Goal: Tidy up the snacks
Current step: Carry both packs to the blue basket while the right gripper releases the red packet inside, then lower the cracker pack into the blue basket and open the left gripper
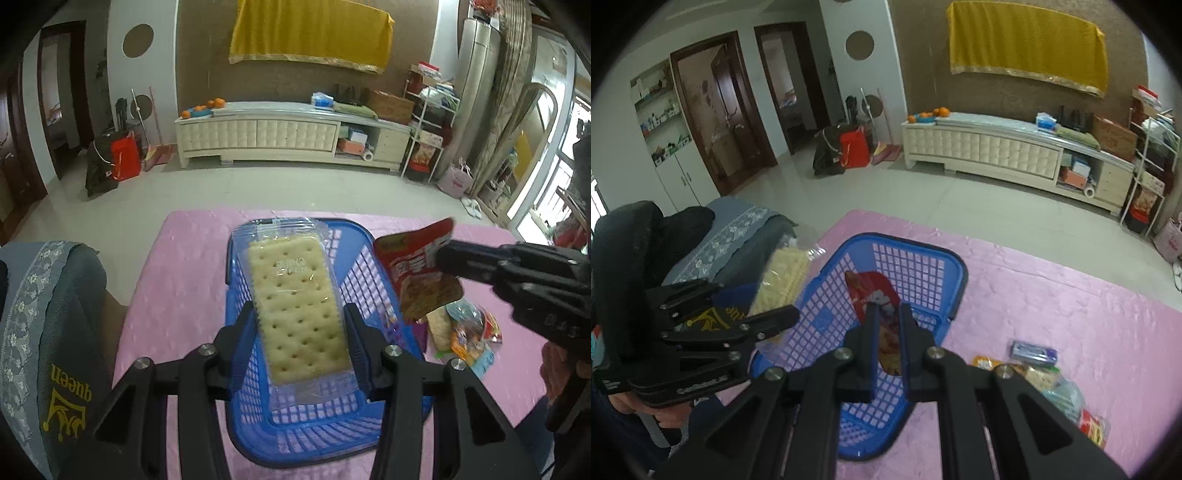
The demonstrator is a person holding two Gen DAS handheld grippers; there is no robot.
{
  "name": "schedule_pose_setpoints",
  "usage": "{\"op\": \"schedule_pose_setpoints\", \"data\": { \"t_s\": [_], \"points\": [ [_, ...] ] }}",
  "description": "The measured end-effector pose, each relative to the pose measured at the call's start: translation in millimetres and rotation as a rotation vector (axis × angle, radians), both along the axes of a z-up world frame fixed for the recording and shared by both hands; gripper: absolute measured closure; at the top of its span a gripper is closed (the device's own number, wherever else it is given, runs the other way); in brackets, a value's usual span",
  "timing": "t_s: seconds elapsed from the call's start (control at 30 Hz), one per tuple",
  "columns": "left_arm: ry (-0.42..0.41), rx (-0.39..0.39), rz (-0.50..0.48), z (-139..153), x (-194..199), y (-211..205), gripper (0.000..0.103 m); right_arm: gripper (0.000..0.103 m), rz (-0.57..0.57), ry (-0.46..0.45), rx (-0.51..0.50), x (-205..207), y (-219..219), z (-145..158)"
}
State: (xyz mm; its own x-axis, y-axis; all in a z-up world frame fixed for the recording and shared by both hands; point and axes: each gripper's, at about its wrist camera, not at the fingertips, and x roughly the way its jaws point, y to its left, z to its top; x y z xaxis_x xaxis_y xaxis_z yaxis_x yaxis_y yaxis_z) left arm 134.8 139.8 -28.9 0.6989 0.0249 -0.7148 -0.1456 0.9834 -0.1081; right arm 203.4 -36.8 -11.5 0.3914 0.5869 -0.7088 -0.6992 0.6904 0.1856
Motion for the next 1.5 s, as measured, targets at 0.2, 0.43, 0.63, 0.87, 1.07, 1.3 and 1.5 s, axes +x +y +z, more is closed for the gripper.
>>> {"op": "schedule_pose_setpoints", "data": {
  "t_s": [0.2, 0.43, 0.63, 0.87, 1.07, 1.3, 1.5],
  "points": [
    [0.035, -0.024, -0.008, -15.2, 16.8, 14.3, 0.059, 0.090, 0.009, 0.057, -0.015, 26.2, 22.1, -22.8],
    [0.079, -0.025, -0.029, -19.6, 33.1, 26.2, 0.059, 0.090, -0.018, 0.066, -0.092, 39.4, 36.5, -35.9],
    [0.092, -0.015, -0.047, -15.2, 36.0, 26.3, 0.059, 0.060, -0.045, 0.091, -0.141, 55.3, 38.1, -47.6],
    [0.099, -0.029, -0.047, -18.9, 35.2, 30.5, 0.059, 0.016, -0.169, 0.090, -0.068, 52.4, 15.5, -39.4],
    [0.113, -0.031, -0.076, -21.9, 44.5, 20.6, 0.059, 0.010, -0.240, 0.080, -0.065, 52.0, 5.9, -35.8],
    [0.147, -0.020, -0.117, -33.7, 66.8, 6.9, 0.059, 0.010, -0.267, 0.093, -0.120, 55.7, 5.5, -47.0],
    [0.174, 0.002, -0.121, -44.6, 86.0, 2.1, 0.059, 0.010, -0.271, 0.045, -0.168, 57.1, 7.2, -50.7]
  ]
}}
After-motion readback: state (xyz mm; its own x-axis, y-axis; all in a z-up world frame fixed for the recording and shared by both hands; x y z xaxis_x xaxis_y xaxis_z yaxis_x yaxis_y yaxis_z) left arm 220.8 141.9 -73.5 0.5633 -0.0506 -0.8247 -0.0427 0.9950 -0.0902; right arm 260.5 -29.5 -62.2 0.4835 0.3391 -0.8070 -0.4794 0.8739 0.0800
